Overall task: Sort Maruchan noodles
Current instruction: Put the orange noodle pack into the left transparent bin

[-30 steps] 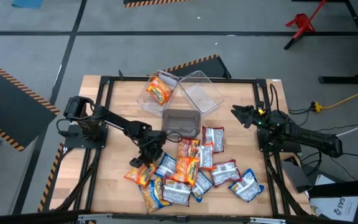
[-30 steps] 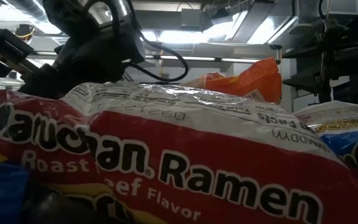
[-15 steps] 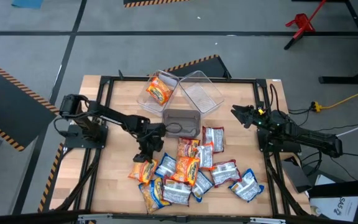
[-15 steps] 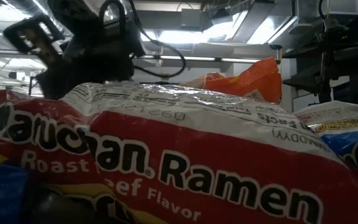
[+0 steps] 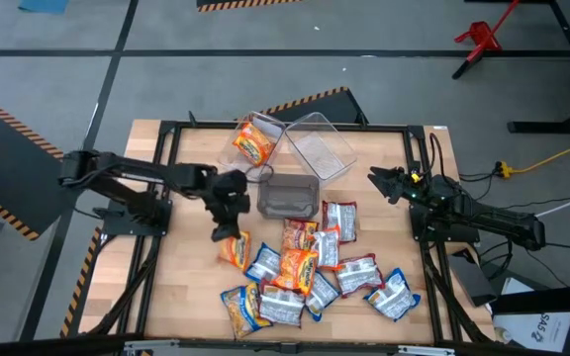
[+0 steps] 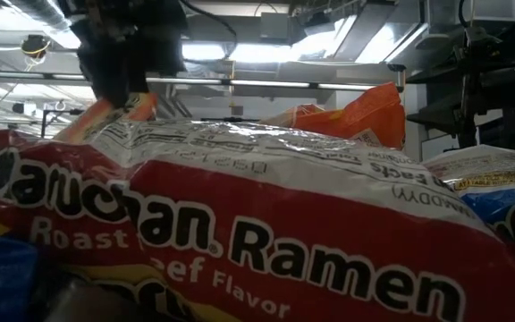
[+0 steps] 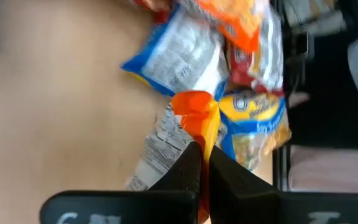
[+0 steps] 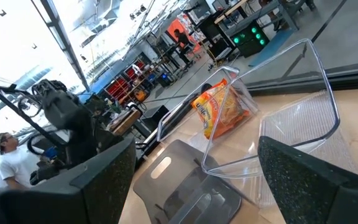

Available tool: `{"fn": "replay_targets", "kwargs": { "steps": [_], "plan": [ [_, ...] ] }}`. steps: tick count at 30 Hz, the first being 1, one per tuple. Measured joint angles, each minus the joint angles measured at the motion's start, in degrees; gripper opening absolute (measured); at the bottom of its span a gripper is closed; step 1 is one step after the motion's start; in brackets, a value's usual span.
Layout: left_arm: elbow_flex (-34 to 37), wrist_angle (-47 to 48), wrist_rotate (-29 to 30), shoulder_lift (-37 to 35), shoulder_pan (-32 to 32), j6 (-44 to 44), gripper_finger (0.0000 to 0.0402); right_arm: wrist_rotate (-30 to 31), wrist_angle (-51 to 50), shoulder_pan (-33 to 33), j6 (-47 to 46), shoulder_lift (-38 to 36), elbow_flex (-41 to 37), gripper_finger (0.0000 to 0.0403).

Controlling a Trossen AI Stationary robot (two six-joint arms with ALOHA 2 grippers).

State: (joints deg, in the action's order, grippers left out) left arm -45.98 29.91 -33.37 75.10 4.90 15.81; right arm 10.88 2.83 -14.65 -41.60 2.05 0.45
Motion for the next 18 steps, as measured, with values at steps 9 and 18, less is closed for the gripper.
{"fn": "replay_targets", "kwargs": {
  "steps": [9, 18],
  "plan": [
    [0.0, 2.0, 8.6, -11.1, 7.5, 14.0, 0.0000, 0.2, 0.0, 0.0, 0.0, 0.0, 0.0, 0.0324],
    [0.0, -1.7, 17.2, -19.9, 19.1, 32.9, 0.0000, 0.5, 0.0, 0.0, 0.0, 0.0, 0.0, 0.0324]
  ]
}}
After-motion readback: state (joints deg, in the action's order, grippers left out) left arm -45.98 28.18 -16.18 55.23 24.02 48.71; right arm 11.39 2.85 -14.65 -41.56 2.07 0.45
